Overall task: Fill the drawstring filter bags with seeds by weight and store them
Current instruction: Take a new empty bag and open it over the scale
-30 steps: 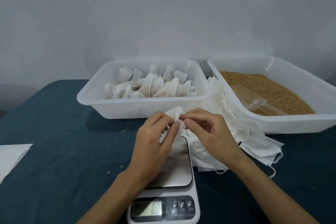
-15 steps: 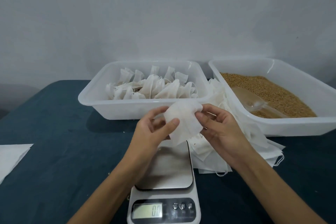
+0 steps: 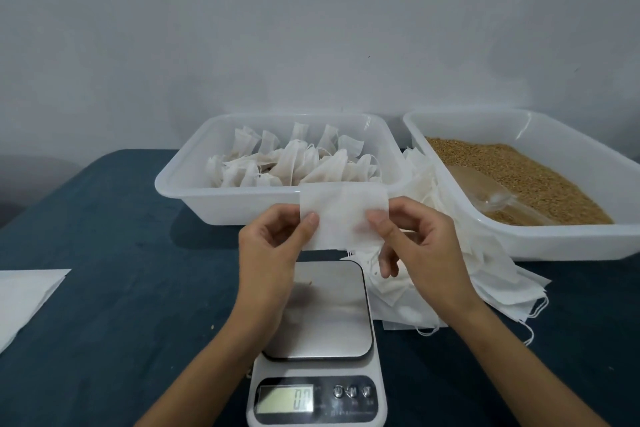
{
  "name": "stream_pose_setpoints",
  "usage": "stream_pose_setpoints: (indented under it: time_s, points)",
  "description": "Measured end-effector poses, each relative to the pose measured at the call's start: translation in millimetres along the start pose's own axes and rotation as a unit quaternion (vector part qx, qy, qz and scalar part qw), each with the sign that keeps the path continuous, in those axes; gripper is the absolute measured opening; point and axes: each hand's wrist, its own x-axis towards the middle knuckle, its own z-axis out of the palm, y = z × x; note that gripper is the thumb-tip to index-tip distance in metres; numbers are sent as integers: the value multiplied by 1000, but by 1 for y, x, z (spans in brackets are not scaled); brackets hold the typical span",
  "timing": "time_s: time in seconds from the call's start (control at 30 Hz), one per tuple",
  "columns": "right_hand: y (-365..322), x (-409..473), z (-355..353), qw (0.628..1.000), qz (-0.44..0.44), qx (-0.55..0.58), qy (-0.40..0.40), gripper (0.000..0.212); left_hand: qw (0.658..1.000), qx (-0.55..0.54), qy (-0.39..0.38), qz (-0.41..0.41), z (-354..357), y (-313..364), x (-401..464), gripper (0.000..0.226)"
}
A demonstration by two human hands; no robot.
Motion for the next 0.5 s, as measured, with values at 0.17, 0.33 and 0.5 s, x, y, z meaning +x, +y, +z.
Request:
stream_pose_setpoints:
  time_s: [0.17, 0.33, 0.5]
  points:
    - [2, -2, 2, 1000, 14, -6, -24, 31, 1000, 9, -14, 7, 1, 1, -3, 8]
    - [0, 0, -1, 1000, 18, 18, 10, 27, 999, -3, 14, -40, 2, 1, 0, 12]
    - [-3, -3, 3, 1000, -13, -7, -21, 21, 999, 0, -3, -44, 3, 0, -1, 16]
